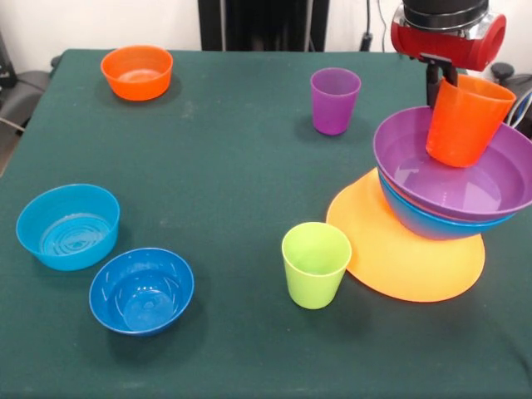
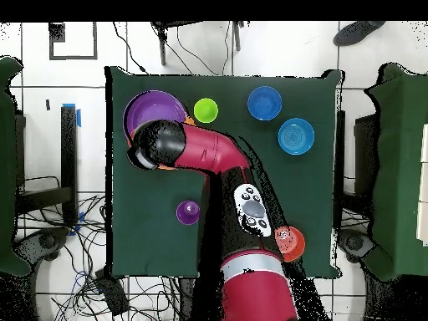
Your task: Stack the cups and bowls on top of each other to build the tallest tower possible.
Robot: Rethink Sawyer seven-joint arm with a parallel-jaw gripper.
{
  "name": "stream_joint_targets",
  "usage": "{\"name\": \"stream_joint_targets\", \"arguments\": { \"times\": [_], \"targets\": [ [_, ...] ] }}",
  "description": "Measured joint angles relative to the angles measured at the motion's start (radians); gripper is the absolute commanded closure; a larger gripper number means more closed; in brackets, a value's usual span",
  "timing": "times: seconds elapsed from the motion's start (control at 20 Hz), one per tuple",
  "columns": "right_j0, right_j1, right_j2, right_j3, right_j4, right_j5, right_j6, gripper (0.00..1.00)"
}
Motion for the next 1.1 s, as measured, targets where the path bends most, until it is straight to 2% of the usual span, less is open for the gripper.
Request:
{"name": "stream_joint_targets", "arguments": {
  "times": [1.1],
  "targets": [
    [0.005,-0.01,-0.028,0.001,0.002,0.0,0.0,1.0]
  ]
}}
